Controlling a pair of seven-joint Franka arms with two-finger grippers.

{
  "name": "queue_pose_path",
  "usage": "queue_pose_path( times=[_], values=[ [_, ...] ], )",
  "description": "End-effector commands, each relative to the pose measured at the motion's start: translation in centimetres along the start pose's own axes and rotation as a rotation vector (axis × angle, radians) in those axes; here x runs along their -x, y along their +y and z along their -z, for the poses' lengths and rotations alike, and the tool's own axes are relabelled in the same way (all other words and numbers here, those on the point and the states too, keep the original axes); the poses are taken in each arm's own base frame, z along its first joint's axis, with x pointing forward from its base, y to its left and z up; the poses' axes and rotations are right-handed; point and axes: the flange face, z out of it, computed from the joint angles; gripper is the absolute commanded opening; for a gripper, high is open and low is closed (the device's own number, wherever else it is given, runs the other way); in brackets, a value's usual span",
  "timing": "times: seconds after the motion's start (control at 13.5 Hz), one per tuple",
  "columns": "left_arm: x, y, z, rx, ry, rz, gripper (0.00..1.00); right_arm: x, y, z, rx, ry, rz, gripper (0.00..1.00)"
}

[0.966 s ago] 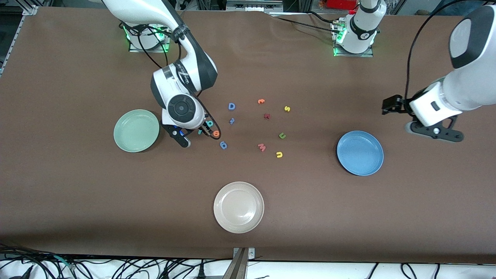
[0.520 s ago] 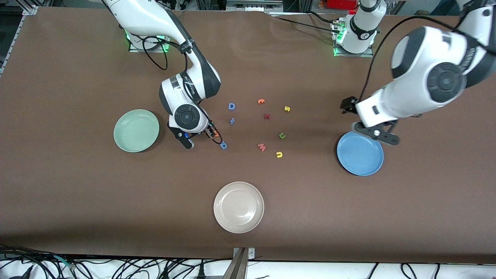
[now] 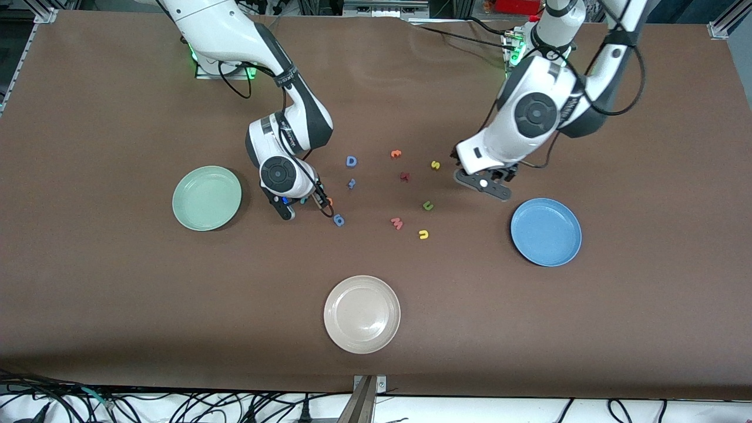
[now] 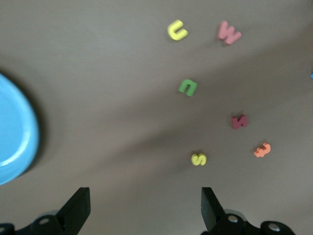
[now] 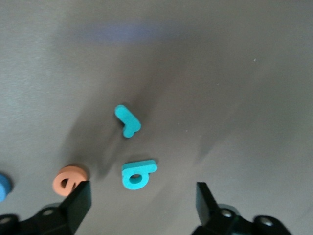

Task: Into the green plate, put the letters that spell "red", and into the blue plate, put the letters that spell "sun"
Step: 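Grasp teal b with the right gripper while the left gripper grasps yellow s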

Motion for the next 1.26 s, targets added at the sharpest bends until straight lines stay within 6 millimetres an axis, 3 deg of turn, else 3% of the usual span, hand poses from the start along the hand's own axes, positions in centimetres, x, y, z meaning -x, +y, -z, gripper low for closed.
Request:
queue_pose_path(
  times=[0.0,0.15,0.59,0.82,1.19],
  values=[
    [2.1,1.0,-2.7,0.009,0.065,0.027,1.0,0.5,1.2,0.0,-0.005,-0.015,-0.022,0.76],
    [2.9,1.6,-4.9,0.009,0.092,0.035,1.0,0.4,1.1,0.2,-0.022,-0.012,-0.024,0.68],
    [3.8,4.9,-10.5,0.016,0.136,0.08,1.0,0.7,0.6,-0.2,-0.047,-0.009,-0.021,0.67],
    [4.1,6.6,-12.9,0.018,0.136,0.096,1.0,1.1,0.6,-0.4,-0.048,-0.011,-0.016,0.55],
    [5.1,7.2,-15.6,0.016,0.147,0.104,1.0,1.0,0.8,-0.9,-0.04,-0.016,-0.02,0.56]
  ],
)
